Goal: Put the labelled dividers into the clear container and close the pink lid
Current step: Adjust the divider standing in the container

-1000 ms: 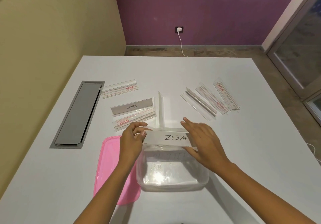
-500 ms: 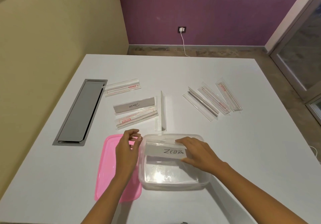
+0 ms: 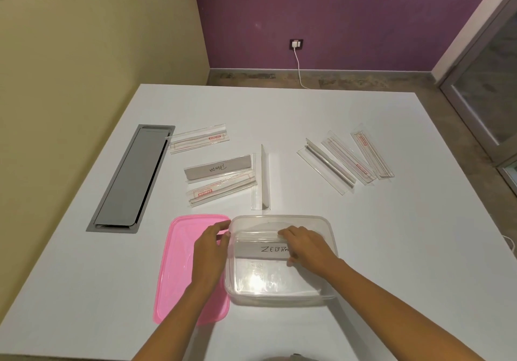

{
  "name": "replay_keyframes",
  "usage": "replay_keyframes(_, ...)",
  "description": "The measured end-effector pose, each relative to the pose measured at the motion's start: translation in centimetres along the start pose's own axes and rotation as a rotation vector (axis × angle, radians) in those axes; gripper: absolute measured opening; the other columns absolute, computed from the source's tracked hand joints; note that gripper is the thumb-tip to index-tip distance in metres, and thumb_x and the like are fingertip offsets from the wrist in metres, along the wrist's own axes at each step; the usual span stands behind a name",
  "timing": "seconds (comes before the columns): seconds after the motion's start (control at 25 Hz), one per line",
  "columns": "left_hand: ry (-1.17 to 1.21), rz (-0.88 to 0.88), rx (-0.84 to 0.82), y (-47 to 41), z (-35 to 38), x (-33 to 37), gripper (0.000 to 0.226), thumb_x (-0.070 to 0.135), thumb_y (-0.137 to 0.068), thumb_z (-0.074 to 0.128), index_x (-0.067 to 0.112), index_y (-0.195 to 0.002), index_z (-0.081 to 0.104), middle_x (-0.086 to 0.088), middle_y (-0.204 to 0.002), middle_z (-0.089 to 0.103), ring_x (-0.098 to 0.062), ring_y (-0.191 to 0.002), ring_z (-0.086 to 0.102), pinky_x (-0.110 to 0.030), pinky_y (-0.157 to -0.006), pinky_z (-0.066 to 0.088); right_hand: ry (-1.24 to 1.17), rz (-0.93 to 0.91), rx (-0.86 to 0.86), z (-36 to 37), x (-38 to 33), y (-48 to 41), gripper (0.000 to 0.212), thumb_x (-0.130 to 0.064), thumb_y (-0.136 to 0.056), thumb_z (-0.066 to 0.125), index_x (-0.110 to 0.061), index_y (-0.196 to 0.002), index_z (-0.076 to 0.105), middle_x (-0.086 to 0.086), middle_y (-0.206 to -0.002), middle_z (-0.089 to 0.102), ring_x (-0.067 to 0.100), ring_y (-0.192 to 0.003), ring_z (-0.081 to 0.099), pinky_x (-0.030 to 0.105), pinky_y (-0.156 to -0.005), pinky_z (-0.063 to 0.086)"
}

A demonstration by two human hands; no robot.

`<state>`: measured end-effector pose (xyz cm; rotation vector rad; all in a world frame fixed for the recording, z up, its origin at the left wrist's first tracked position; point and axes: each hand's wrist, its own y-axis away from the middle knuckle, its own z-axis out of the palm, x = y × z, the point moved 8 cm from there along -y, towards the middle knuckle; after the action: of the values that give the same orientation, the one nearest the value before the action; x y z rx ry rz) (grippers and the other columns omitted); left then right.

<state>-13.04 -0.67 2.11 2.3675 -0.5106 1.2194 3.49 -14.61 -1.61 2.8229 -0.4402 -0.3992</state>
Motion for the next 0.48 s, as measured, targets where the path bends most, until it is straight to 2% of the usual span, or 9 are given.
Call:
replay_keyframes(0.08,0.005,0.007,0.003,0.2,0.2,-0.1,0.027,0.015,-0.094,0.051,0.018,-0.120,0.061,0.002,-0.117,0.066,-0.011,-0.097,0.061,-0.020,-0.083,0.045,0.009,-0.008,0.042,0.1,0.0,0.1,0.056,-0.011,-0.074,0.067,-0.011,-0.127,0.047,0.004,-0.110,0.064,0.026,-0.094,0.056,0.035,-0.076,0.046)
replay_keyframes(0.16,-0.011,0.017,0.013,0.3,0.4,0.1,0.026,0.016,-0.094,0.050,0.018,-0.119,0.058,0.003,-0.117,0.064,-0.015,-0.104,0.060,-0.027,-0.088,0.048,-0.013,-0.003,0.070,0.0,0.1,0.3,0.051,-0.008,-0.075,0.064,-0.009,-0.124,0.049,0.005,-0.106,0.065,0.026,-0.094,0.056,0.035,-0.075,0.047)
replay_keyframes(0.28,-0.099,0.103,0.046,-0.9,0.5,1.9,0.025,0.018,-0.095,0.051,0.017,-0.119,0.055,0.004,-0.118,0.061,-0.012,-0.109,0.053,-0.030,-0.096,0.044,-0.088,0.001,0.123,-1.1,0.0,0.6,0.049,-0.015,-0.078,0.067,-0.009,-0.124,0.052,0.004,-0.116,0.063,0.025,-0.100,0.058,0.036,-0.077,0.049)
replay_keyframes(0.36,-0.103,0.179,0.049,-2.7,0.7,3.9,0.023,0.017,-0.094,0.052,0.016,-0.116,0.055,0.004,-0.116,0.061,-0.011,-0.107,0.053,-0.028,-0.094,0.042,-0.137,0.004,0.225,-2.7,-0.1,1.0,0.047,-0.020,-0.077,0.072,-0.010,-0.121,0.058,0.004,-0.116,0.065,0.025,-0.101,0.061,0.036,-0.077,0.052)
replay_keyframes(0.48,-0.124,0.224,-0.029,-6.3,2.6,6.2,0.020,0.016,-0.093,0.053,0.012,-0.112,0.058,-0.001,-0.114,0.062,-0.018,-0.103,0.058,-0.035,-0.091,0.048,-0.140,0.029,0.467,-6.0,0.1,1.6,0.026,-0.013,-0.077,0.074,-0.012,-0.102,0.067,0.003,-0.098,0.069,0.024,-0.087,0.065,0.033,-0.072,0.053)
